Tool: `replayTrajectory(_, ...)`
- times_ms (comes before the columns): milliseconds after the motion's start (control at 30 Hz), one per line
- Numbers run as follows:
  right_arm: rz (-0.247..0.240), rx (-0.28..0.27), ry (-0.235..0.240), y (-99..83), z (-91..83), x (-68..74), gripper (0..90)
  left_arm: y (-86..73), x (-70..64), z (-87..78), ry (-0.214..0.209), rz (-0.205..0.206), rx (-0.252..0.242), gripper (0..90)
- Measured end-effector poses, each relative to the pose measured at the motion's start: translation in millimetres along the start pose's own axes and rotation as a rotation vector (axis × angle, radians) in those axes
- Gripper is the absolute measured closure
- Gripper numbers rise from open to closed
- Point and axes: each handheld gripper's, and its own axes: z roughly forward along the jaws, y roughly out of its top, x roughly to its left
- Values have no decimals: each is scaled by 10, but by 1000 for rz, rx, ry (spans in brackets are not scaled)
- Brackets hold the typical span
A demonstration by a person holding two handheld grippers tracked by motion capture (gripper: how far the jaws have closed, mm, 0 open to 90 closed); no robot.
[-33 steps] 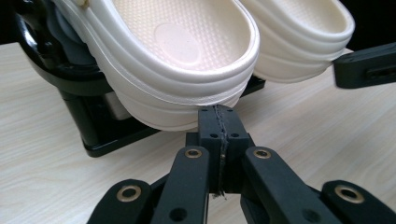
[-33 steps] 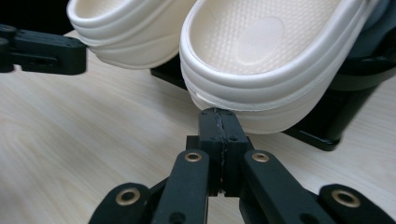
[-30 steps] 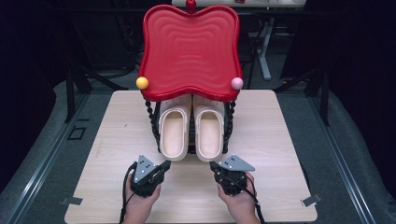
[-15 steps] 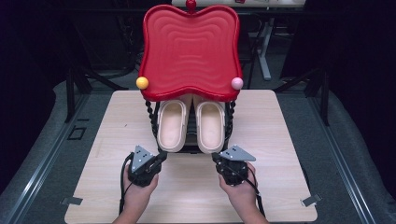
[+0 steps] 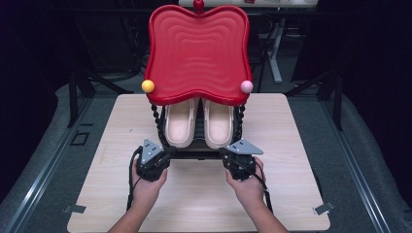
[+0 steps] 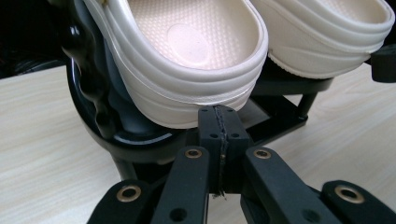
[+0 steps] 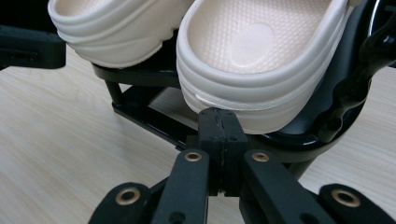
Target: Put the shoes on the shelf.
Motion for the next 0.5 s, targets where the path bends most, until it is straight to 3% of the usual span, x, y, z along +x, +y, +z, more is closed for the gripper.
replayTrajectory(300,27,-9,-2,79,101,-45,900,66,14,128,12,2,16,900)
replayTrajectory(500,15,17,-4,82,177,-31,900,43,8,192,20,5,36,900)
